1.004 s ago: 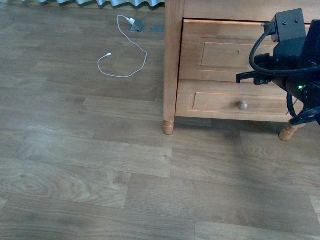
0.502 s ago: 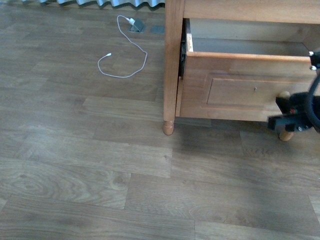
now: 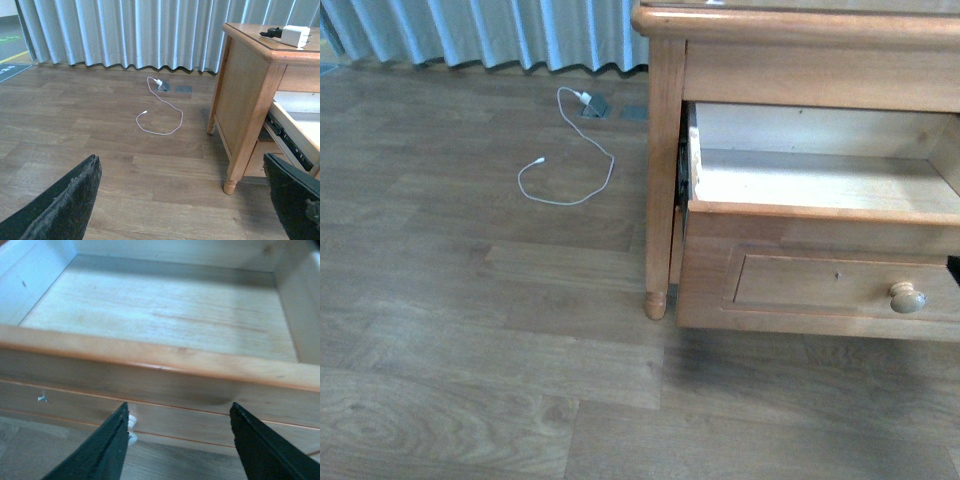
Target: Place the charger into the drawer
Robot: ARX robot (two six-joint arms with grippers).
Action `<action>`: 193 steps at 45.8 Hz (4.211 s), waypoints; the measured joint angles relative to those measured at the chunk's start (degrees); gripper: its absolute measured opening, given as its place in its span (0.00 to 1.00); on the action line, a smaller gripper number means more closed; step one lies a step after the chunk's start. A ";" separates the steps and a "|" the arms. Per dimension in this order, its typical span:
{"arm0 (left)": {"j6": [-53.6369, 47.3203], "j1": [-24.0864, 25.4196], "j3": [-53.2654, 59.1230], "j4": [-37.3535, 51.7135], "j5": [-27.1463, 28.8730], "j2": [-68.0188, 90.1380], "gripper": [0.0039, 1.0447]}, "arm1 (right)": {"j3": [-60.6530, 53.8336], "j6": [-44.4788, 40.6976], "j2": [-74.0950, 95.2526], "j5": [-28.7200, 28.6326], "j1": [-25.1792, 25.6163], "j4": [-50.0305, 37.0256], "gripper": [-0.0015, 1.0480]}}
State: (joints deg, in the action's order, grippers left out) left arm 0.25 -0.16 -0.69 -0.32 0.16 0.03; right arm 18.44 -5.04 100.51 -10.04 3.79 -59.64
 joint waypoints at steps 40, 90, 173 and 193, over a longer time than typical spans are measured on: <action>0.02 0.00 0.00 0.00 0.00 0.00 0.94 | -7.13 4.94 -56.15 -28.33 43.19 33.46 0.92; 0.02 0.00 0.00 0.00 0.00 0.00 0.94 | -18.18 5.05 -86.95 -8.79 15.04 45.55 0.27; 7.50 -29.90 -120.13 9.42 17.03 139.27 0.94 | -18.18 5.07 -86.97 -8.52 14.97 45.64 0.92; 6.19 -29.83 -122.40 6.40 20.79 141.20 0.30 | -18.18 5.07 -86.97 -8.52 14.97 45.64 0.92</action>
State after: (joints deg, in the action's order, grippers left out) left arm 6.44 -30.00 -123.09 6.09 20.95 141.23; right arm 0.25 0.03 13.54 -18.57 18.76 -14.00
